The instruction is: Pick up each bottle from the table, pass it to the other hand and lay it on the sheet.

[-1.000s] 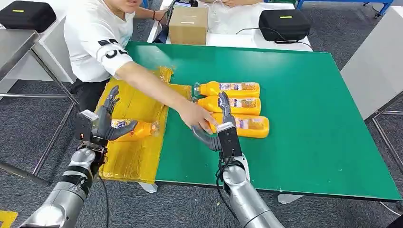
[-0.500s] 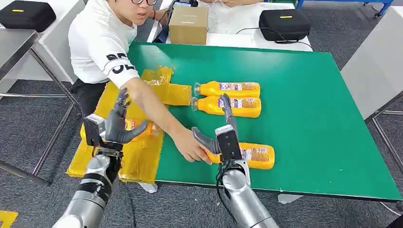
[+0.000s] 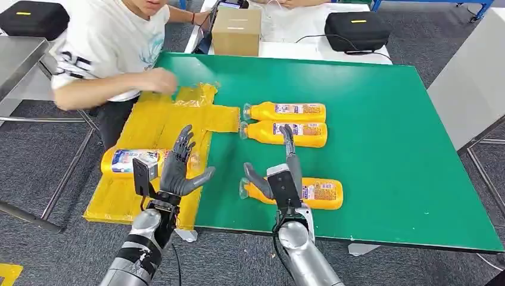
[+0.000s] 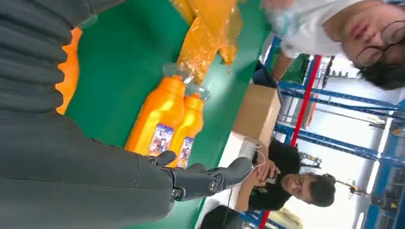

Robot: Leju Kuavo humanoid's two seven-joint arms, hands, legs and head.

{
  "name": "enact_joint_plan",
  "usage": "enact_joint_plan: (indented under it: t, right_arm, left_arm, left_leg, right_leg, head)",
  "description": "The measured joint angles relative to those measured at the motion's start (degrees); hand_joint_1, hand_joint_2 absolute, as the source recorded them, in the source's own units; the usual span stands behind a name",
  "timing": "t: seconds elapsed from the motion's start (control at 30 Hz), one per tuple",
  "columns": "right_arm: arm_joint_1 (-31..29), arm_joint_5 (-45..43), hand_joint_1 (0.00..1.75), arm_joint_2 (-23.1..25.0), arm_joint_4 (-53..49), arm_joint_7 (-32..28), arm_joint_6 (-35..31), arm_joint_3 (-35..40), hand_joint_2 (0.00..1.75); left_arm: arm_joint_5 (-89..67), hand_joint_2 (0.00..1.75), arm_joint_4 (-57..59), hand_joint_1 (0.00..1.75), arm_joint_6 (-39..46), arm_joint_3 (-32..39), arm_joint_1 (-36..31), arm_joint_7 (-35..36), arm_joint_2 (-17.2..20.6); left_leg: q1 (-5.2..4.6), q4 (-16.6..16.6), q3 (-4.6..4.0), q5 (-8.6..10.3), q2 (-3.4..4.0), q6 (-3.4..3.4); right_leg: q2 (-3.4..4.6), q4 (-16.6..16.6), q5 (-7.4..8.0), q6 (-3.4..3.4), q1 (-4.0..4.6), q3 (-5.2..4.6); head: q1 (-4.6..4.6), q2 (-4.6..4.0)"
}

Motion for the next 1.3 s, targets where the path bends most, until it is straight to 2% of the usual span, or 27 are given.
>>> enact_joint_plan:
  t: [0.33,0.57,0.8,1.0,1.3]
  right_arm:
    - [5.31,17.44,0.00,-1.27,-2.23,7.88,-9.32,1.20,1.75]
    - [8.54,28.03,0.00,-4.18,-2.21,14.41,-9.69,0.76,1.75]
    - [9.53,29.38,0.00,-5.70,-2.21,15.11,-9.69,0.29,1.75]
    - [9.90,33.52,0.00,-6.93,-2.21,18.08,-9.43,-0.92,1.75]
    - [7.72,40.03,0.00,-10.16,0.13,21.80,-4.90,-3.61,1.75]
  left_arm:
    - [0.66,1.75,-1.73,0.00,2.06,-0.17,1.52,0.15,-0.04]
    - [0.83,1.75,-2.43,0.00,2.43,-0.02,2.13,0.39,-0.09]
    - [0.94,1.75,-2.82,0.00,2.43,0.15,2.32,0.44,-0.17]
    - [1.05,1.75,-3.28,0.00,2.32,0.50,2.68,0.59,-0.28]
    - [1.75,1.75,-4.02,0.00,-0.15,1.38,3.19,1.20,-0.31]
  left_leg:
    - [0.00,0.00,-0.02,-0.02,0.00,0.01]
    - [-0.01,0.00,-0.02,-0.02,-0.01,0.02]
    - [0.00,0.00,-0.02,-0.02,0.00,0.01]
    - [0.00,0.00,-0.02,-0.02,0.00,0.02]
    - [-0.03,0.00,-0.04,-0.02,-0.01,0.02]
  right_leg:
    - [0.00,0.00,-0.01,0.00,0.00,-0.02]
    - [-0.01,-0.02,-0.01,0.00,-0.01,0.00]
    - [-0.01,-0.02,-0.01,0.00,0.00,-0.01]
    - [-0.01,-0.02,-0.01,0.00,-0.01,-0.01]
    - [-0.01,-0.02,-0.01,0.00,-0.02,0.00]
  head:
    - [0.00,0.00]
    - [0.00,0.00]
    - [-0.02,0.00]
    - [0.00,0.00]
    - [0.00,0.00]
